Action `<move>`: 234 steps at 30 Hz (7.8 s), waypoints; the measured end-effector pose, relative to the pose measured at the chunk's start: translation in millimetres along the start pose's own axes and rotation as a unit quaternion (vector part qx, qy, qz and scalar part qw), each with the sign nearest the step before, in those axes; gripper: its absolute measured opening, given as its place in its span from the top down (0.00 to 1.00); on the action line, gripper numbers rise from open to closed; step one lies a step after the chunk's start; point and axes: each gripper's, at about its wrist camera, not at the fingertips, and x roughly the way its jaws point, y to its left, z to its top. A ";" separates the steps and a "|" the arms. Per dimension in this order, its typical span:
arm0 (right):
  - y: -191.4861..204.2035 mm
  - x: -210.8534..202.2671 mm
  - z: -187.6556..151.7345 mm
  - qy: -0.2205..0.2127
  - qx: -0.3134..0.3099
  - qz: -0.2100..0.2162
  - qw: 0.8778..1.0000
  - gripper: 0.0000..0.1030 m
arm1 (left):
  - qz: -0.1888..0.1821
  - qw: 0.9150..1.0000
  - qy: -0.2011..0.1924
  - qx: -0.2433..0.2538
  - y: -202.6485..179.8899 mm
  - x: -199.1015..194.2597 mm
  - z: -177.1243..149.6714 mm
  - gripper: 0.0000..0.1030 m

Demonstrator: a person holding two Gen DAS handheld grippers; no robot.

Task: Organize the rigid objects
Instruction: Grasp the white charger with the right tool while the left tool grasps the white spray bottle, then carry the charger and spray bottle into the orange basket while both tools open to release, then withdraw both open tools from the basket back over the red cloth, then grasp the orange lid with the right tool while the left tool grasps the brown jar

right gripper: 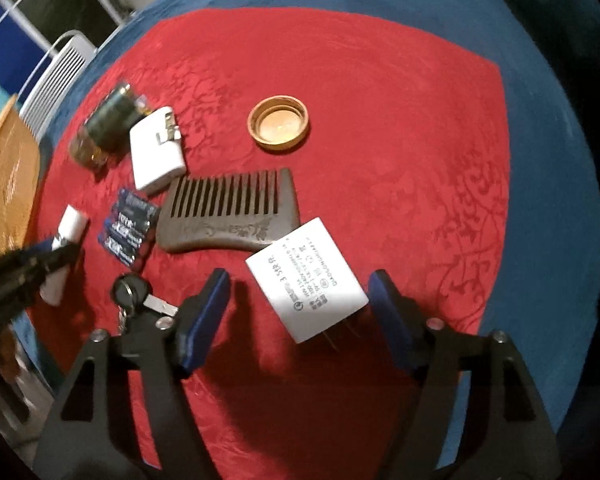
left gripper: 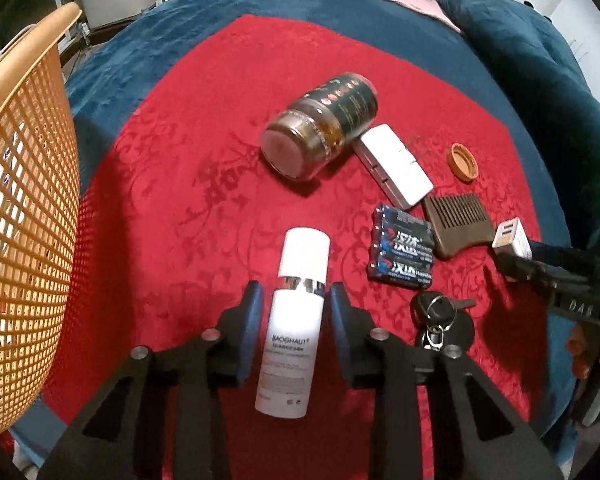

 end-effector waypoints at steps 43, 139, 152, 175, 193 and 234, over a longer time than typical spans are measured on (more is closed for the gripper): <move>277.3 -77.0 56.4 -0.061 -0.180 0.247 0.950 0.58 | 0.049 0.967 -0.138 -0.210 145.5 -173.5 -22.0 0.76; 243.4 -65.4 40.0 -0.036 -0.165 0.162 0.972 0.00 | 0.152 0.960 -0.081 -0.219 119.5 -157.7 -27.5 0.01; 210.0 -64.0 35.2 -0.031 -0.129 0.157 0.979 0.00 | 0.146 0.968 -0.085 -0.187 88.6 -154.9 -18.3 0.01; 142.0 -70.8 24.9 -0.036 -0.061 0.131 0.989 0.00 | 0.125 0.982 -0.078 -0.122 26.3 -135.3 1.3 0.01; 61.5 -65.5 23.4 -0.038 0.030 0.102 0.994 0.00 | 0.093 0.992 -0.067 -0.049 -27.8 -110.5 13.0 0.01; 4.8 1.6 22.6 -0.050 0.107 0.056 0.991 0.60 | 0.047 0.996 0.012 0.070 -40.2 40.4 106.8 0.49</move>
